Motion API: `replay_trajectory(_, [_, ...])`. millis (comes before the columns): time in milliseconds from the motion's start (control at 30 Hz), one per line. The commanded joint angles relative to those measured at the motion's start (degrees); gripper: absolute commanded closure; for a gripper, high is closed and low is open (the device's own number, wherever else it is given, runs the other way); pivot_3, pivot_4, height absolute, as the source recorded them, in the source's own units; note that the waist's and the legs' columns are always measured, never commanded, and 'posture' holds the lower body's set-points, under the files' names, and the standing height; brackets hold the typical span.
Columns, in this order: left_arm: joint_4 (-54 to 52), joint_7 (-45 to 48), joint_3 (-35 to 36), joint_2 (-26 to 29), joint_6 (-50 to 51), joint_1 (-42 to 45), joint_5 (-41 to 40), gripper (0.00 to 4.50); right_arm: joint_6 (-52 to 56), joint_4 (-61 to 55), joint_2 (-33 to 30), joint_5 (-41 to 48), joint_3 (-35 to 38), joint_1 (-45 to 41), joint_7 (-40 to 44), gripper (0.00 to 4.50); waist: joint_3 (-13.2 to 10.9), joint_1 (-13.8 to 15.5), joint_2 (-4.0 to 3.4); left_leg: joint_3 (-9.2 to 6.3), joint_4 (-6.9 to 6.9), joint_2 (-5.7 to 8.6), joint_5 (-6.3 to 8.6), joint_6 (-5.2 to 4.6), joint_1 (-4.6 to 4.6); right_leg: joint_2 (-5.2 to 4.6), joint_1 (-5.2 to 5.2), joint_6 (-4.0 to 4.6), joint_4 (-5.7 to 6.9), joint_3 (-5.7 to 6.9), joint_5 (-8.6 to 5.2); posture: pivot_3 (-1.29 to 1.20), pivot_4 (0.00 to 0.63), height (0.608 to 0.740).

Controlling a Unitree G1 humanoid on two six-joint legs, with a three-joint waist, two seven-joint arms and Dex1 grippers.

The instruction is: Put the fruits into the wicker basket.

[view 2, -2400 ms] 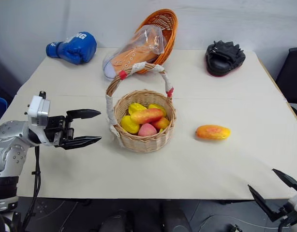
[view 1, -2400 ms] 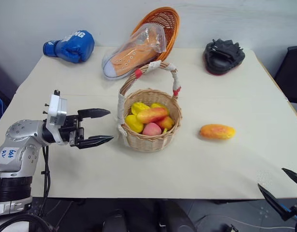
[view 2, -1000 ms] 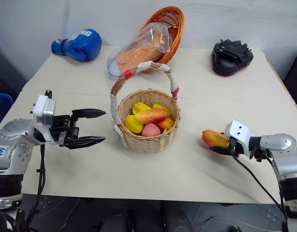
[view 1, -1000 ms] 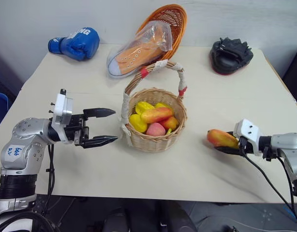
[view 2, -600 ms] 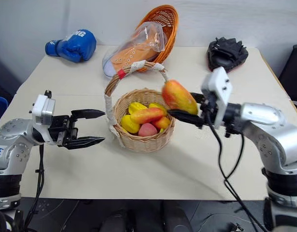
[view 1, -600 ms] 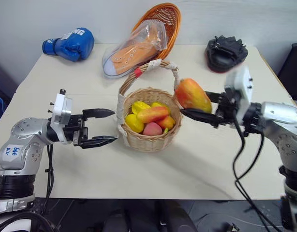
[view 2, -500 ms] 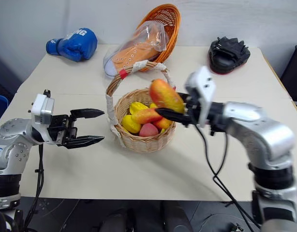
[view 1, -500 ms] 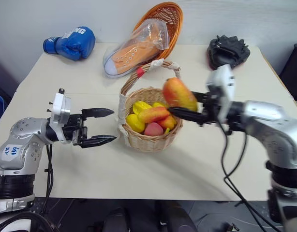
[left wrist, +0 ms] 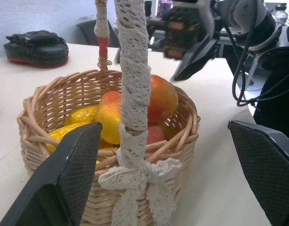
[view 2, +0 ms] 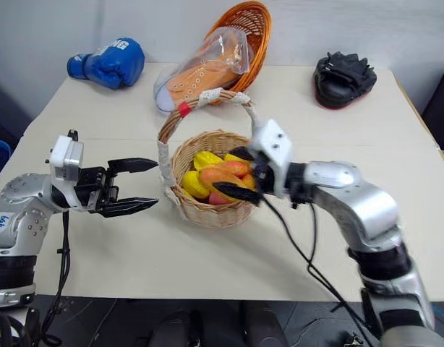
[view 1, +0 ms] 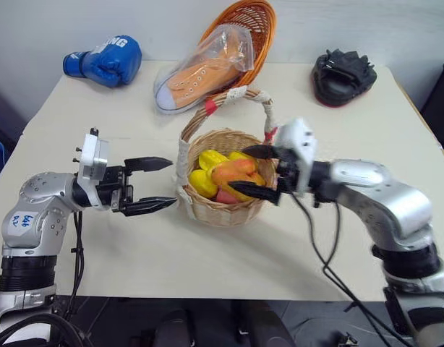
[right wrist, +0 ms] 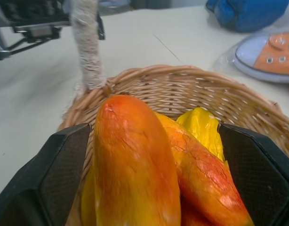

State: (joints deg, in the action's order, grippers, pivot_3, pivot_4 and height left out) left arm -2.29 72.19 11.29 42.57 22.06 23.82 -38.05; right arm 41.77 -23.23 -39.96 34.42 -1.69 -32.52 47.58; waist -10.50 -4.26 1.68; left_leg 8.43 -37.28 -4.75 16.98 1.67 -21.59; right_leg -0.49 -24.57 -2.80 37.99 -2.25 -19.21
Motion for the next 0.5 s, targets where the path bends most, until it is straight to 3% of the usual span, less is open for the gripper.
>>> replay_trajectory(33, [-2.27, -0.46, 2.05, 0.73, -0.52, -0.85, -0.80, 0.00, -4.31, 0.48, -4.55, 1.15, 8.30, 3.45, 4.79, 0.04, 0.00, 0.03, 0.00, 0.01, -0.01, 0.01, 0.00, -0.01, 0.01, 0.00, 0.01, -0.01, 0.00, -0.01, 0.00, 0.00, 0.150, 0.740])
replay_trajectory(200, [-2.17, -0.69, 2.35, 0.66, -0.75, -0.97, -0.61, 0.00, -10.92, 9.31, -6.32, -3.04, 10.39, 3.22, 6.41, 0.04, -0.01, -0.75, 0.02, 0.11, -0.06, 0.03, -0.05, -0.04, 0.18, 0.03, 0.11, -0.06, 0.11, -0.14, 0.07, 0.00, 0.150, 0.740])
replay_trajectory(500, [-1.43, -1.69, 1.79, -0.82, -1.11, -0.42, -0.37, 0.00, -18.35, 26.35, 6.31, -13.12, -0.32, -12.56, 2.17, 0.04, -0.04, -1.47, 0.00, 0.21, 0.02, -0.01, -0.19, 0.12, 0.39, 0.11, 0.05, 0.01, 0.45, -0.30, 0.05, 0.00, 0.150, 0.740])
